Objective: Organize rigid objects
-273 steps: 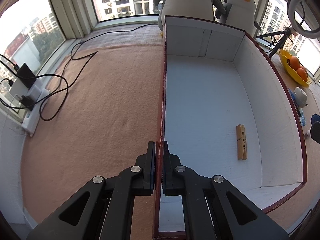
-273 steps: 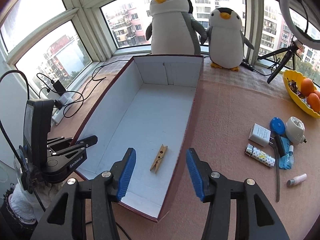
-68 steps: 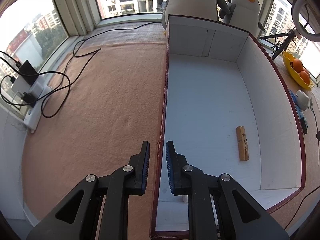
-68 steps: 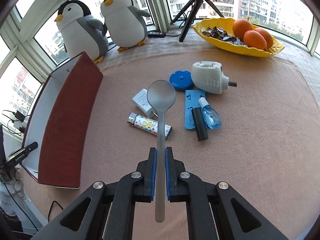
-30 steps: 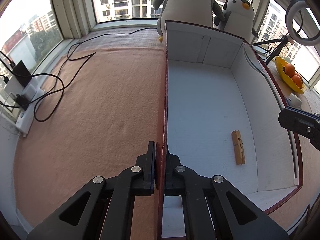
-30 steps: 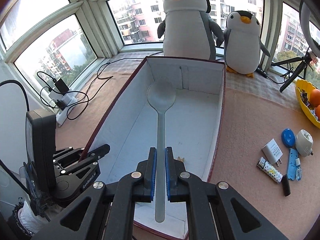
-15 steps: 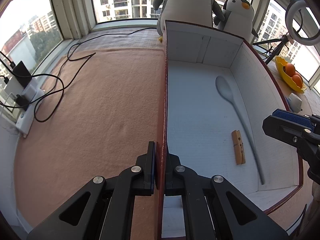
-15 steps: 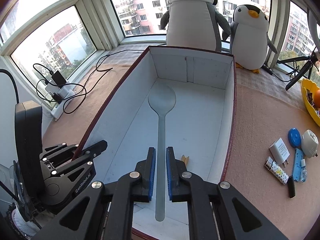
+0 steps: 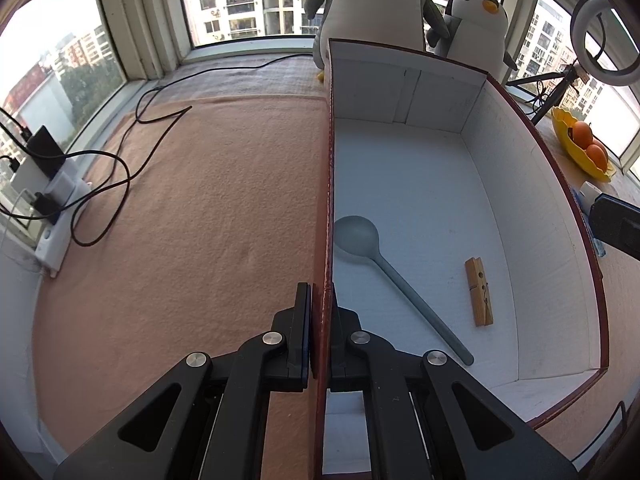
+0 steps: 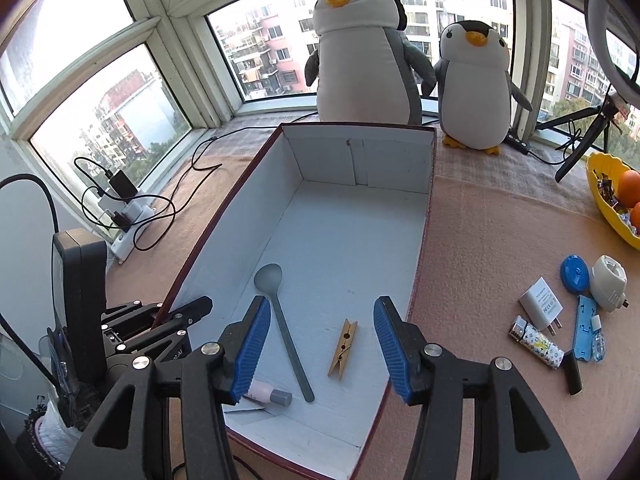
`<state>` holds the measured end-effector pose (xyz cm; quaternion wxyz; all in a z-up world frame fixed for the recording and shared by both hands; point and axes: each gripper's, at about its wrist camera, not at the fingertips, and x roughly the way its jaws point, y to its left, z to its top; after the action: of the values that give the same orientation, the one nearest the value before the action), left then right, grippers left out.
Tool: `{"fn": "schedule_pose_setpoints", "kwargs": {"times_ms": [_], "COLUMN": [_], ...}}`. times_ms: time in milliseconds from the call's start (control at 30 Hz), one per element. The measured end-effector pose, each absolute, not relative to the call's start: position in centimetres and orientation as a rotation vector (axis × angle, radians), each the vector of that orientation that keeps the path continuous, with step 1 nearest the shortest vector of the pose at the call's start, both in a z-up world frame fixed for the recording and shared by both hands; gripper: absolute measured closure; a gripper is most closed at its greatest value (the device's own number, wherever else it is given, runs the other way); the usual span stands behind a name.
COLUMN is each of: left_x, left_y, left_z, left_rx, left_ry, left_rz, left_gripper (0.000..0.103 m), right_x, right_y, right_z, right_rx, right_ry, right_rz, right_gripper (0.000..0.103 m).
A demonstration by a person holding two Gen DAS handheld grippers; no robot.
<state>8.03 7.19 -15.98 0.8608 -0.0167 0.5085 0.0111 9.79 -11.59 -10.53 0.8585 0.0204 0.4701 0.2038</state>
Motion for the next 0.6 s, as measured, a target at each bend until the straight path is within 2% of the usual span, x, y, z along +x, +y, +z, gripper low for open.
{"fn": "schedule_pose_setpoints", "kwargs": {"times_ms": [267, 600], "left_x": [8.0, 7.9], "left_y": [6.9, 6.8], "left_z": [-15.9, -15.8], "left_rx": [-0.024, -0.022], "left_ry": [1.072, 1.084], "left_rz": [0.034, 0.054], "left_gripper": [0.099, 0.099], "right_x": [10.1, 11.8], "right_y": [-17.5, -26.6], "right_z": [-9.2, -12.1], "right_rx": [0.080, 0.109], "right_ry": [0.940, 0.930], "right_rz": [0.365, 0.227], "right_gripper": [0.052, 0.051]}}
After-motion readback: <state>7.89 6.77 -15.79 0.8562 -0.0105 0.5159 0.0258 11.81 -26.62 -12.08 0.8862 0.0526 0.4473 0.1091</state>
